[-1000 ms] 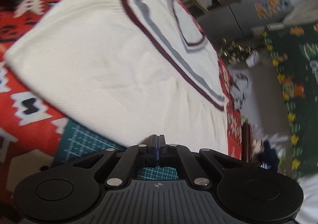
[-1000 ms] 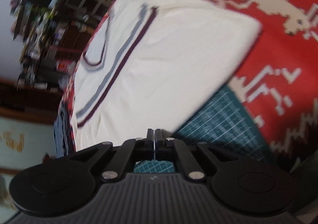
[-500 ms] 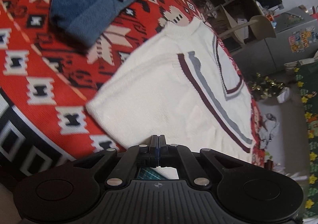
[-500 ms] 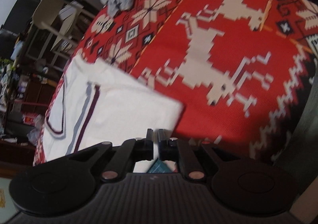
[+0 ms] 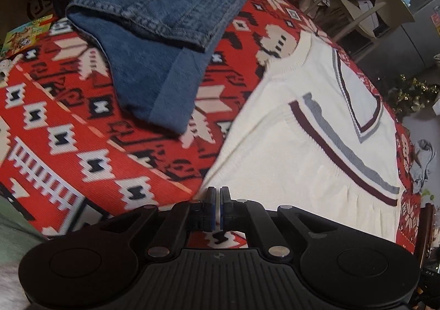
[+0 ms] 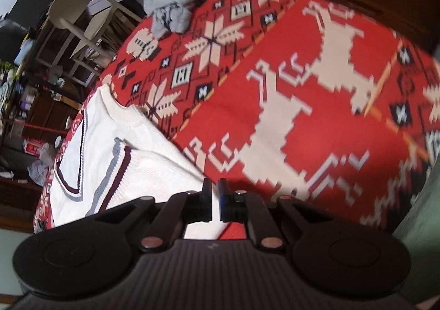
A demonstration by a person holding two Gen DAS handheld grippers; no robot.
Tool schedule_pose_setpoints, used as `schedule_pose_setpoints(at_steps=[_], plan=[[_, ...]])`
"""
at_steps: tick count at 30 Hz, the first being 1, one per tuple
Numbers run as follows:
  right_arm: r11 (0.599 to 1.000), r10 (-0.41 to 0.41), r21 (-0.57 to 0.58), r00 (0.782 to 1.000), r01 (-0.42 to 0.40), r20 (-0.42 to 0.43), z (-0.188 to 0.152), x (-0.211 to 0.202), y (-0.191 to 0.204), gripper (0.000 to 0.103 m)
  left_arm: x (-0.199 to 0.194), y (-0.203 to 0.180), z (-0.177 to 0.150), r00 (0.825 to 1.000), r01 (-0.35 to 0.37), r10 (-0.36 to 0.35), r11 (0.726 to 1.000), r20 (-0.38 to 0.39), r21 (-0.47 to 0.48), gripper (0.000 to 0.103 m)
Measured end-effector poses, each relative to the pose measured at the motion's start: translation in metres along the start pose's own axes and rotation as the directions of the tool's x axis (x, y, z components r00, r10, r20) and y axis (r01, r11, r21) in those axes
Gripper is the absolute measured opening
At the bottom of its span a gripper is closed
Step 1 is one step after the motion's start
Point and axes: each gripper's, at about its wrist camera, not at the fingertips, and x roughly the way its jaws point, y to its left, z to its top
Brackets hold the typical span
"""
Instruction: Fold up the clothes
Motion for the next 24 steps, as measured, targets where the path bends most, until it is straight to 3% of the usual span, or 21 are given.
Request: schedule_pose_setpoints(at_steps=[3, 9, 14, 17, 24], plan=[[0.999, 0.001, -0.047, 1.000, -0.001, -0.007, 0.011, -0.006, 0.000, 0.007, -0.006, -0.002, 0.007, 0.999, -0.043, 0.043, 0.998, 0.007, 0.051, 0.002], [0.995, -0.009, -0.096, 0.996, 0.000, -0.091, 0.019, 0.003, -0.001, 0.019, 0.001, 0.002, 0.004, 0.998, 0.001, 0.002, 0.999, -0.055, 0.045, 0.006], [0.989, -0.062, -0.142, 0.991, 0.045, -0.117, 0.014, 0.011, 0.004, 0.027, 0.015, 0.004, -0.007, 0.997, -0.014, 0.018, 0.998, -0.070, 0.055, 0.018], [0.989, -0.053, -0.146, 0.987, 0.030, -0.152, 0.011, 0.016, 0.004, 0.027, 0.014, 0.008, -0.007, 0.998, 0.025, -0.023, 0.999, -0.064, 0.029, 0.020], [0.961, -0.117, -0.267, 0.982, 0.074, -0.146, 0.003, 0.020, 0.021, 0.027, 0.013, 0.002, -0.005, 0.996, 0.019, -0.015, 0.999, -0.088, 0.046, 0.020]])
